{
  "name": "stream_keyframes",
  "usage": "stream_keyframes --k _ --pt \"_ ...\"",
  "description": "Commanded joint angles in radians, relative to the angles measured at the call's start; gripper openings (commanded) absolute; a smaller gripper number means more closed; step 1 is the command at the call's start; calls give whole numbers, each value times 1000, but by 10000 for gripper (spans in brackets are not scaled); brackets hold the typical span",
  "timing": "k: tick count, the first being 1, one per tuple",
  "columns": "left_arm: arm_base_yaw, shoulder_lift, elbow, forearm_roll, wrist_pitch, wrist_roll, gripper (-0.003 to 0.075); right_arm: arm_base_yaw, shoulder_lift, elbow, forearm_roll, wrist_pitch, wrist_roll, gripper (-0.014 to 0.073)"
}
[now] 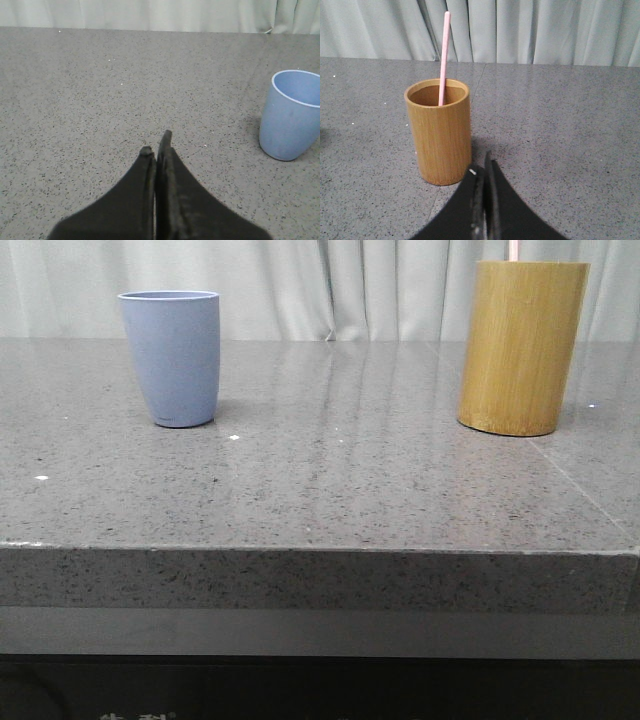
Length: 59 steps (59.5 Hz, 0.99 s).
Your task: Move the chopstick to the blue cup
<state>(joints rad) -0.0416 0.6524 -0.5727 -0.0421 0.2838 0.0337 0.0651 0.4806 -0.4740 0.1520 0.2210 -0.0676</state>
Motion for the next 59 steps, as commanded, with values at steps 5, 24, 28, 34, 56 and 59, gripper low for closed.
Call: stream_keyframes --k 5,24,28,34,56,59 --pt "-7 8 -41 1 -121 -8 142 -3 17 -38 5 -134 -6 70" --pt "-7 8 -44 -29 -189 -8 641 -3 17 -38 5 -130 -6 657" --pt "-7 20 -65 -29 -172 -8 641 -3 17 -38 5 -130 -6 657" --pt "-7 82 -159 -29 -101 14 641 -3 17 -38 5 -129 -6 654" --pt "-106 544 -772 -34 436 50 641 -3 17 -38 5 -129 -6 654" --pt "-134 602 -836 -34 486 52 641 -3 17 -38 5 -130 -6 654"
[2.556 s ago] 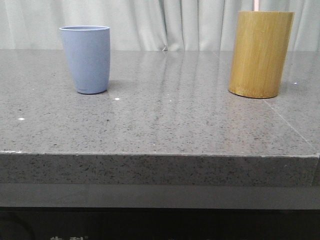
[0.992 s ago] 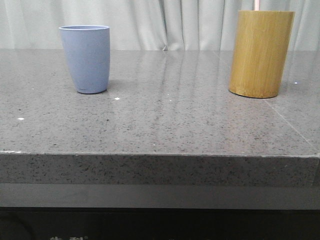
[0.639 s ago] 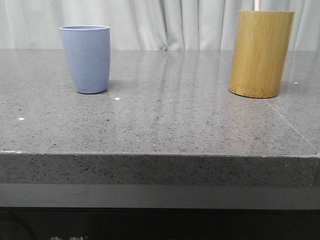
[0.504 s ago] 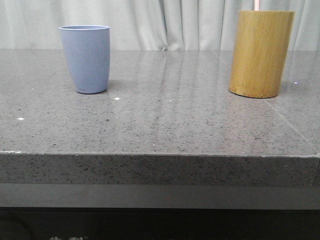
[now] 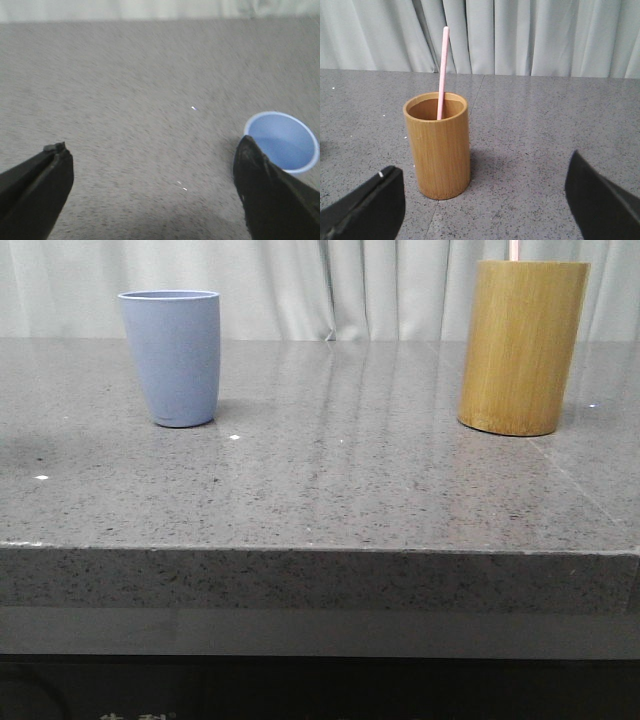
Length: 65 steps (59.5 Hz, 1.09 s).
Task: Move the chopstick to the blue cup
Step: 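Lower the left gripper onto the light blue cup and grasp its rim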
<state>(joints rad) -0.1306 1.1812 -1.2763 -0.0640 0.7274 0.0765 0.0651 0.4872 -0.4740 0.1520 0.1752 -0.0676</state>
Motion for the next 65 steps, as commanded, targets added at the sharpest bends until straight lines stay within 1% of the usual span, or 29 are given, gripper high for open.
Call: stream_keyframes --k 1,6,14,23,29,40,52,55,60,64,65 --pt "-56 90 -150 -12 55 11 641 -3 10 -38 5 -84 -6 654" --pt "-94 187 -246 -12 120 11 641 -3 10 -38 5 -84 -6 654" --pt "-138 322 -367 -12 177 11 641 -3 10 -38 5 -84 -6 654" --pt "-175 438 -464 -12 238 11 641 -3 10 -38 5 -83 -6 654" --pt "-187 515 -526 -10 309 11 641 -3 10 -38 5 -83 -6 654" --pt "-187 603 -579 -16 349 11 641 -3 10 -38 5 -83 -6 654" --pt "-187 644 -580 -38 370 11 634 -3 10 -38 5 -83 -6 654" --pt "-187 649 -580 -38 375 11 605 -3 10 -38 5 -83 -6 654" --pt "-187 653 -580 -38 381 11 515 -3 10 -38 5 -83 -6 654" --pt "-187 653 -580 -38 376 12 381 -3 10 -38 5 -83 -6 654" --pt "-187 653 -580 -38 372 12 333 -3 10 -38 5 -83 -6 654"
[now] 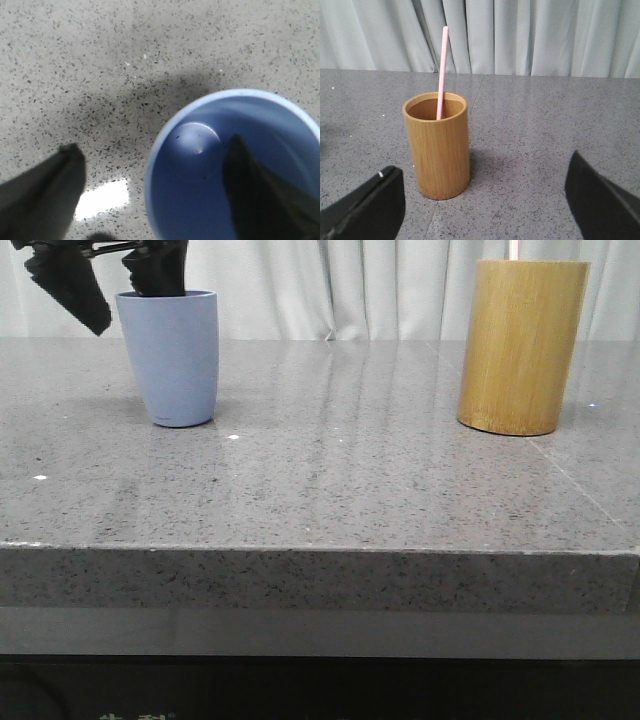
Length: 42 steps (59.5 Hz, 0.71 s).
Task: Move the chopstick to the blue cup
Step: 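Lower the left gripper onto the light blue cup and grasp its rim, then lift the blue cup with the left gripper and carry it toward the bamboo holder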
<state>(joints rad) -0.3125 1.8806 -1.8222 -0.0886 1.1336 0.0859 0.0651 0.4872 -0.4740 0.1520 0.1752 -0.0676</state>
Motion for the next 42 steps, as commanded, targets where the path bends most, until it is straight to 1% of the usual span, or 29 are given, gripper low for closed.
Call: stream_keyframes --k 1,5,6,8,9,11,15,21,25,32,42 --pt "-5 -47 -35 -14 -37 2 302 -3 10 -38 5 -83 -6 654" --pt "-5 -47 -35 -22 -53 2 171 -3 10 -38 5 -83 -6 654" --pt "-5 -47 -35 -26 -57 2 124 -3 10 -38 5 -83 -6 654" --pt "-7 -47 -35 -40 -61 4 63 -3 10 -38 5 -83 -6 654" --pt "-7 -47 -35 -46 -61 10 20 -3 10 -38 5 -83 -6 654" --pt "-7 -47 -35 -70 -63 36 -17 -3 10 -38 5 -83 -6 654" --pt "-12 -47 -35 -138 -63 84 -19 -3 10 -38 5 -82 -6 654" --pt "-33 -45 -57 -222 -67 112 -19 -3 10 -36 5 -76 -6 654" --pt "-63 -37 -91 -224 -66 112 -19 -3 10 -33 5 -75 -6 654" --pt "-133 1 -200 -221 -41 112 -19 -3 10 -31 5 -62 -6 654" --pt "-231 79 -354 -173 -4 105 -18 -3 10 -31 5 -59 -6 654"
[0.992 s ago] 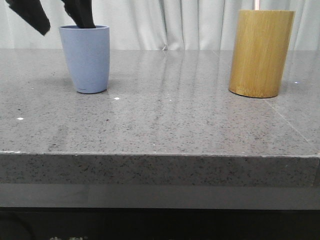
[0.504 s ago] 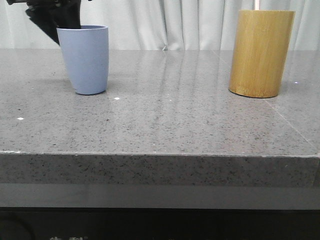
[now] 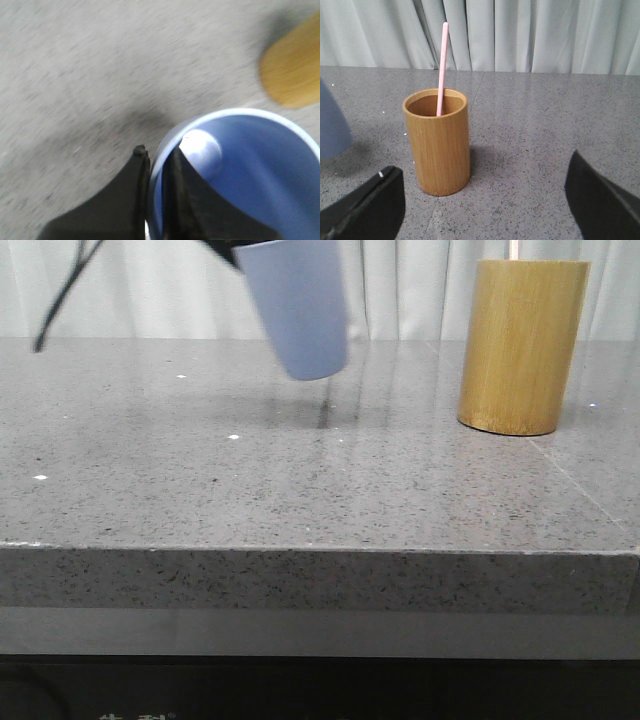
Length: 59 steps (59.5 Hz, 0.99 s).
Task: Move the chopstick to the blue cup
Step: 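Lift the blue cup with the left gripper and carry it toward the bamboo holder, then set the blue cup down beside the bamboo holder, open and withdraw left gripper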
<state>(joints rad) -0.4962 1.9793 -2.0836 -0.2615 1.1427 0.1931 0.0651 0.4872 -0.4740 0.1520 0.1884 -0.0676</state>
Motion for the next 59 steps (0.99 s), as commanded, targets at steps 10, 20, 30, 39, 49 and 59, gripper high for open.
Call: stream_keyframes --k 10,20,30,39,49,59 --pt "-112 80 -212 108 59 -35 -18 -3 10 -31 5 -72 -6 654" --pt "-136 125 -249 123 67 -43 -18 -3 10 -31 5 -72 -6 654" --pt "-136 129 -251 123 14 -56 -18 -3 10 -31 5 -72 -6 654" --pt "-136 129 -251 123 -3 -56 4 -3 10 -31 5 -72 -6 654" --pt "-136 129 -251 123 -3 -56 232 -3 10 -31 5 -72 -6 654" --pt "-136 127 -276 123 42 -59 382 -3 10 -31 5 -72 -6 654"
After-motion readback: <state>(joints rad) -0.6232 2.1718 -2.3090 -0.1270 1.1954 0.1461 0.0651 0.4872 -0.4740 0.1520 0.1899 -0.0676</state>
